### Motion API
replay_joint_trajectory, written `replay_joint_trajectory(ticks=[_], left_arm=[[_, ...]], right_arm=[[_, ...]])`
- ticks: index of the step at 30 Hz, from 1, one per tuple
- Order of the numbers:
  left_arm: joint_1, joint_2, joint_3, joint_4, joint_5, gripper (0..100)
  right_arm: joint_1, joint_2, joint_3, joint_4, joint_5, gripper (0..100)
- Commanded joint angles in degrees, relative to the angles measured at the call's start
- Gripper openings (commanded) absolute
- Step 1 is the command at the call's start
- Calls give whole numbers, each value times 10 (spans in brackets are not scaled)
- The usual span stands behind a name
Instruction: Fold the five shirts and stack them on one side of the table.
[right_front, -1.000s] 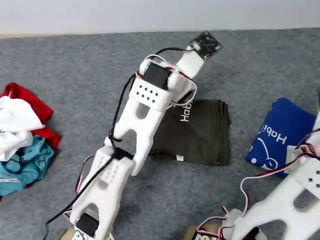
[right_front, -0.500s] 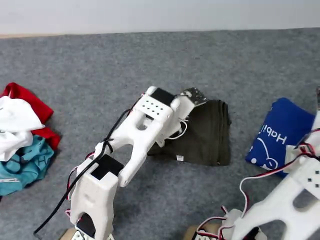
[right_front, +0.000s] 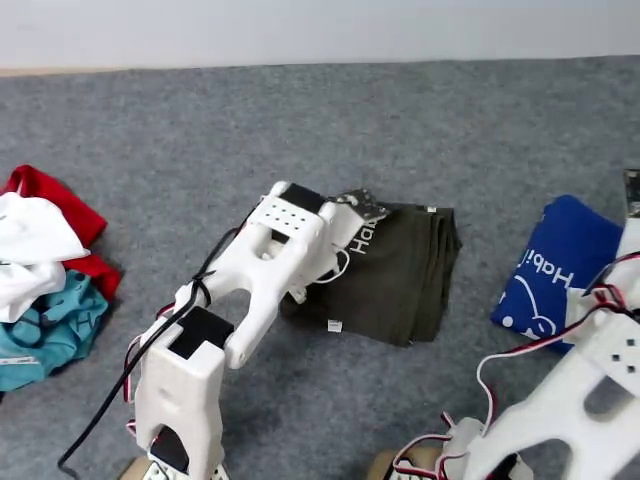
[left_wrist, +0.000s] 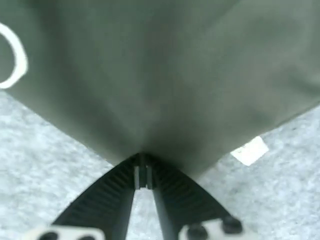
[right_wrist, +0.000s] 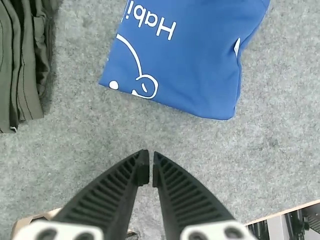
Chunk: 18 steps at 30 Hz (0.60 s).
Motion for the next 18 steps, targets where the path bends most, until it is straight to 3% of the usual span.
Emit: replay_joint_trajectory(ticks=[1,6,11,14,18], left_arm=[[25,-30,-63,30,-4,6],[39,-30,-149,33,33,6],[8,-31,-291,111,70,6],[-48,-57,-327,111,101,6],[-107,-142,-276,110,101,6]], right_arm=[[-5,-14,-22,22,-2,21],[-32,-14,-21,22,-4,21],[-116,-5,-20,20,-15,26],[-171,19,-20,12,-79,27],[-248,82,-20,4,-149,27]])
